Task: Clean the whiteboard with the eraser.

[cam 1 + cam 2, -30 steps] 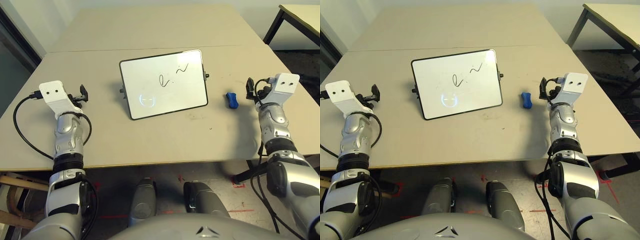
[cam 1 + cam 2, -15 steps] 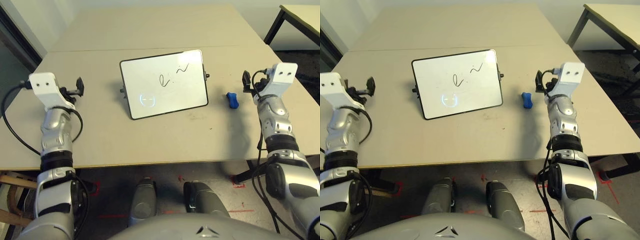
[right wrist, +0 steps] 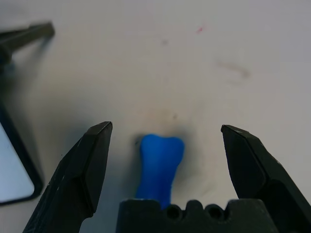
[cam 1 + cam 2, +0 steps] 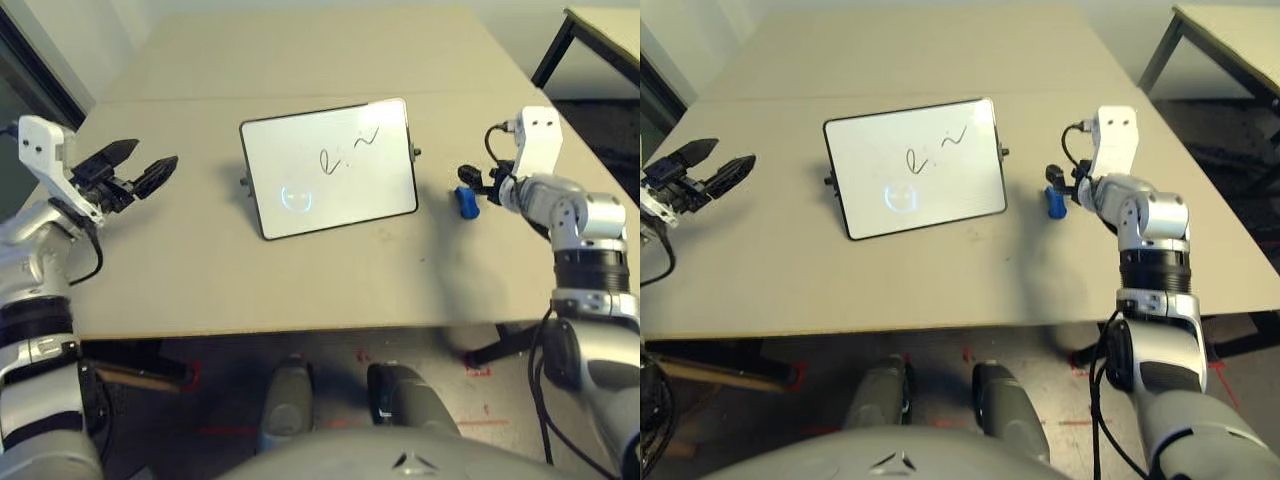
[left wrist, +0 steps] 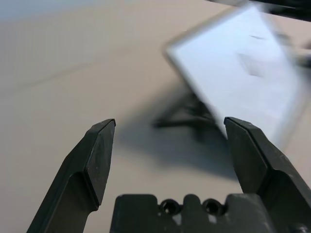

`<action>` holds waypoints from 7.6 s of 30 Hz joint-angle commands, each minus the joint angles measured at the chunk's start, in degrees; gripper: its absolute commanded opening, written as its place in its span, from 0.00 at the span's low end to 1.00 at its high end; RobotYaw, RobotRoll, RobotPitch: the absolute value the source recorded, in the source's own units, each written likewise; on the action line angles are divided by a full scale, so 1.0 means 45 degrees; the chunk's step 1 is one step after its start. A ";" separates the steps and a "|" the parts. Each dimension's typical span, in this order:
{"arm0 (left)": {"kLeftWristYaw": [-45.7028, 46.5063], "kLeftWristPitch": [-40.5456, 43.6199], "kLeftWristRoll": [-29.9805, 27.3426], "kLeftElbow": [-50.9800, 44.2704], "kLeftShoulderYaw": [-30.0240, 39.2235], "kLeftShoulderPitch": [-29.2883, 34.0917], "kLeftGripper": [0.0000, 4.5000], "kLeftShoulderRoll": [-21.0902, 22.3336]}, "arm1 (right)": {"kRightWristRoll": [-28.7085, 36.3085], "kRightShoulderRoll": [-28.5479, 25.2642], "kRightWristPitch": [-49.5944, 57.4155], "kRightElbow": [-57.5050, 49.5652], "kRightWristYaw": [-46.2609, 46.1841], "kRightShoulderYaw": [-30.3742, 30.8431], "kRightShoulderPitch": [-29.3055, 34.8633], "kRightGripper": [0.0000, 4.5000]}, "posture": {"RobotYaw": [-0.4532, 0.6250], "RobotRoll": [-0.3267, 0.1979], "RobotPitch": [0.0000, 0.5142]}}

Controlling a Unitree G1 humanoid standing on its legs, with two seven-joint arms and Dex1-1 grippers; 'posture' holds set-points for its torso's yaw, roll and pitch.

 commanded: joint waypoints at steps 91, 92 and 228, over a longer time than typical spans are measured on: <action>-0.1083 0.1597 -0.0418 -0.2029 -0.1115 -0.0393 1.00 -0.0217 | -1.1058 0.1846 -1.2229 0.4184 0.6104 0.9109 -0.4851 0.05 | 0.72 0.62 0.12; -0.1076 0.1609 -0.0421 -0.2056 -0.1103 -0.0380 1.00 -0.0210 | -1.1104 0.1920 -1.2250 0.4229 0.6100 0.9135 -0.4858 0.05 | 0.73 0.62 0.12; -0.1116 0.1736 -0.0284 -0.1957 -0.1492 -0.0808 1.00 -0.0584 | -1.1480 -0.0937 -1.2631 0.3519 0.6970 0.8124 -0.4269 0.05 | 0.70 0.62 0.15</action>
